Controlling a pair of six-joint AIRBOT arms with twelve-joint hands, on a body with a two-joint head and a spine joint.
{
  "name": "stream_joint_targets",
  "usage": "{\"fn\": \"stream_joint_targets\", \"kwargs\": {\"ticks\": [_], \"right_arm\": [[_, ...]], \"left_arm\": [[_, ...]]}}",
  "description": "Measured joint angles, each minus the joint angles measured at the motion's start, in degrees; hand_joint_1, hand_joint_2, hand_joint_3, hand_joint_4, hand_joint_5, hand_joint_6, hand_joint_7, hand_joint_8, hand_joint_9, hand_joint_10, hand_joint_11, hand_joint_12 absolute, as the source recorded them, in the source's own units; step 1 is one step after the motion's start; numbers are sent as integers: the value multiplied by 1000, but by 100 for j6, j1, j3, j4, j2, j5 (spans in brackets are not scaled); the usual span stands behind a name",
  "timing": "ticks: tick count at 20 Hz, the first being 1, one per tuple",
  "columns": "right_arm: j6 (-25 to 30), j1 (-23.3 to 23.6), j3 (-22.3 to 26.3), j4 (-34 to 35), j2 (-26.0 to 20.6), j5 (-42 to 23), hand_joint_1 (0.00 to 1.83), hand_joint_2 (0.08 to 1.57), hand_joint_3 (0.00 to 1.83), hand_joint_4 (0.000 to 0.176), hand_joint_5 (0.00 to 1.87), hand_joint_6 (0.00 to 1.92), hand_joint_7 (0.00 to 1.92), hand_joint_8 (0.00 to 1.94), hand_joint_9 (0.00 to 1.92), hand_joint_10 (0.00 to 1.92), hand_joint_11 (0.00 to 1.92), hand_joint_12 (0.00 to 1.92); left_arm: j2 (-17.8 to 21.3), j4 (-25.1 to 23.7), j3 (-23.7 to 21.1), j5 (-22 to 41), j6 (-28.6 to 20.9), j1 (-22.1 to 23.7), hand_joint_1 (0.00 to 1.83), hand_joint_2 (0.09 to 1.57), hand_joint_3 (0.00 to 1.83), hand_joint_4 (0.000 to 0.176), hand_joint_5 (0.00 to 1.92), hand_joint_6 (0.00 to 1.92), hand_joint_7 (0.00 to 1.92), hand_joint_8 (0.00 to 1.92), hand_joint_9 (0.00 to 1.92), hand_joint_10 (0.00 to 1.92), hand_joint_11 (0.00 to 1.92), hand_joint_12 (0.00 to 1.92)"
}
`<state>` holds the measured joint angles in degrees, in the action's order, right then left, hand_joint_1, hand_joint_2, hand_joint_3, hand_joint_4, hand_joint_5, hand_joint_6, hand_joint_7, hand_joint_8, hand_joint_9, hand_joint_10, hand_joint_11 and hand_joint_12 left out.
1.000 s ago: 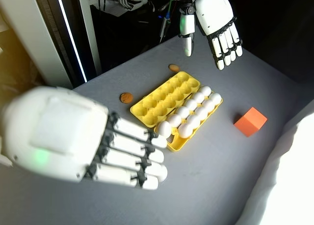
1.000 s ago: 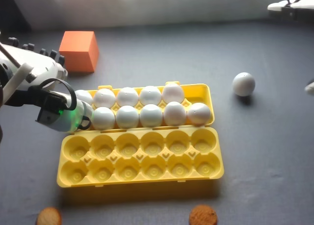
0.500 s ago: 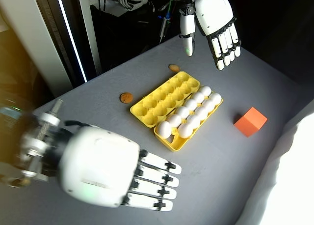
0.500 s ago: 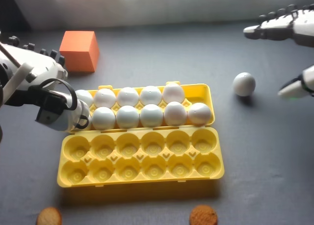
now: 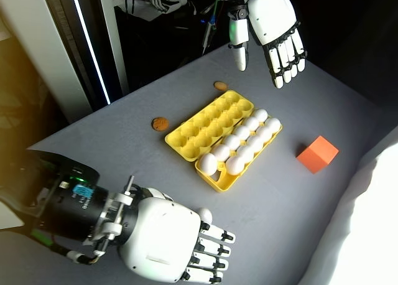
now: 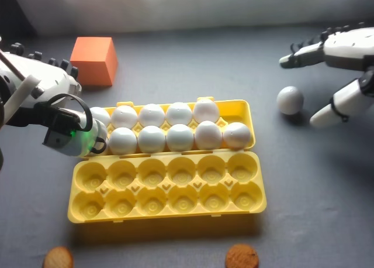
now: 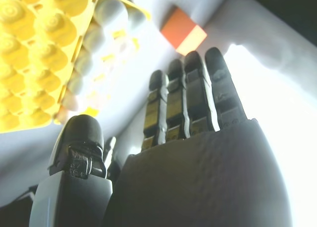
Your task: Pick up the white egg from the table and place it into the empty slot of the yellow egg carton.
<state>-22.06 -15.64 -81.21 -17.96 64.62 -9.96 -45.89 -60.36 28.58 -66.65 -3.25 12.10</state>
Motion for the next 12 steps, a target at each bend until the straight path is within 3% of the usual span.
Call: {"fn": "stream_joint_targets", "kwargs": {"ticks": [3, 5, 7, 8, 12], "right_arm": [[-11, -94, -221, 26, 278, -4, 1034, 954, 4, 0, 386, 31, 425, 27, 365, 46, 0, 828], [-35, -105, -306, 39, 372, -7, 986, 1000, 10, 0, 380, 16, 409, 10, 348, 27, 0, 775], [-424, -138, -334, 501, 424, -105, 1016, 988, 0, 0, 411, 20, 443, 16, 387, 34, 0, 842], [-562, -144, -337, 588, 446, -164, 1001, 1013, 7, 0, 391, 8, 418, 4, 359, 18, 0, 771], [-614, -146, -334, 592, 516, -223, 1088, 1010, 3, 0, 457, 17, 494, 19, 444, 39, 0, 928]], "left_arm": [[0, 0, 0, -15, -2, 0, 0, 1374, 0, 0, 186, 1, 195, 1, 186, 1, 0, 286], [-2, 2, 0, -15, 0, 0, 0, 1372, 0, 0, 227, 8, 237, 9, 225, 9, 0, 358], [-2, 2, 0, -13, 0, 0, 0, 1371, 0, 0, 219, 2, 222, 4, 207, 3, 0, 322], [0, 4, 0, -17, 0, 0, 0, 1370, 0, 0, 216, 0, 221, 4, 204, 2, 0, 307], [0, 2, 0, -17, 0, 0, 0, 1369, 0, 0, 224, 4, 259, 3, 251, 4, 0, 405]]}}
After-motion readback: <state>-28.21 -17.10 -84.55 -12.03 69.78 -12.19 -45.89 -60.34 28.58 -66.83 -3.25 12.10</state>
